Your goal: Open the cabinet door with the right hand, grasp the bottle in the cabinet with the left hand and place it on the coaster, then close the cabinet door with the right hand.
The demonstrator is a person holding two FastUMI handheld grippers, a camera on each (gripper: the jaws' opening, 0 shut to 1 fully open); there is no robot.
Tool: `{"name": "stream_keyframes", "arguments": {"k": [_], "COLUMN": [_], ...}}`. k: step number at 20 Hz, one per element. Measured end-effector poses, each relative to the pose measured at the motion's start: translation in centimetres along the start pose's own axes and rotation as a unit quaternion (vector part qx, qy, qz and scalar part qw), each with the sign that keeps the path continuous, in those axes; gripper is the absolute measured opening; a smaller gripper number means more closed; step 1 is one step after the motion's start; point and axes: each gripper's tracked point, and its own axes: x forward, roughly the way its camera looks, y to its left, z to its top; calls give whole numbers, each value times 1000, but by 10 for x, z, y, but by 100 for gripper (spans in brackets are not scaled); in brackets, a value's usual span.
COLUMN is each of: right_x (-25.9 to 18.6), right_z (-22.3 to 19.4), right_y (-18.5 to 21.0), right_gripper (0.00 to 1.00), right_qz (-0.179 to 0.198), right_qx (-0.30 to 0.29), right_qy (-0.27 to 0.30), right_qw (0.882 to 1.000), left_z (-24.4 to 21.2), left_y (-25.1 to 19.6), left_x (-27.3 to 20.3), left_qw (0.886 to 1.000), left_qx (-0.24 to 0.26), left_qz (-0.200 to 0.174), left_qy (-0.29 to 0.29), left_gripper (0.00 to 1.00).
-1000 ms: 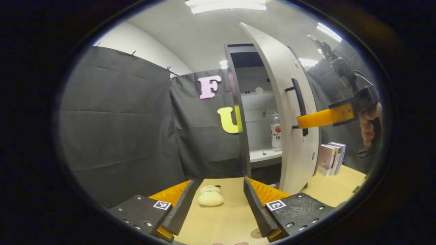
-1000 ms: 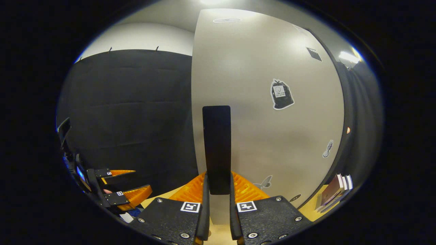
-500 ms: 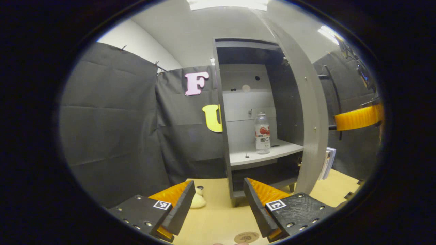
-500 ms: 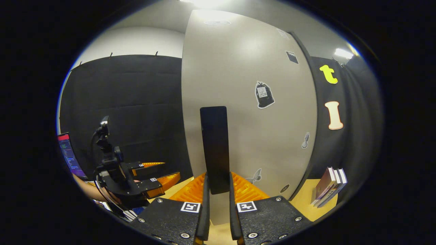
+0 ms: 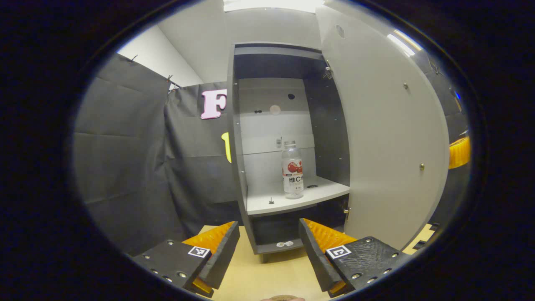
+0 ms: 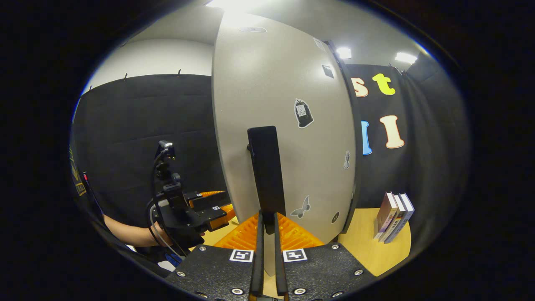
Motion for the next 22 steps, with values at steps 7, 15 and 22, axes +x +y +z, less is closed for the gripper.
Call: {"name": "stream_keyframes", "arguments": {"k": [7,15,22], "right_x": [-10,-14,-19], "right_z": [-4,2,8], "right_y": [-13,-31,-53], "right_gripper": [10,31,46], "right_qz": [-46,-113,-162], "right_qx": [25,68,6], "right_qy": [-13,-34,-46], "right_qw": [999,991,986], "left_z": [11,30,58], "left_y": [-51,-45,-51], "left_x": [36,76,131], "left_qw": [999,998,992], "left_qx": [20,22,80], "left_qz": [-40,14,30], "left_qy": [-13,-54,-95], "left_gripper": [85,85,85]}}
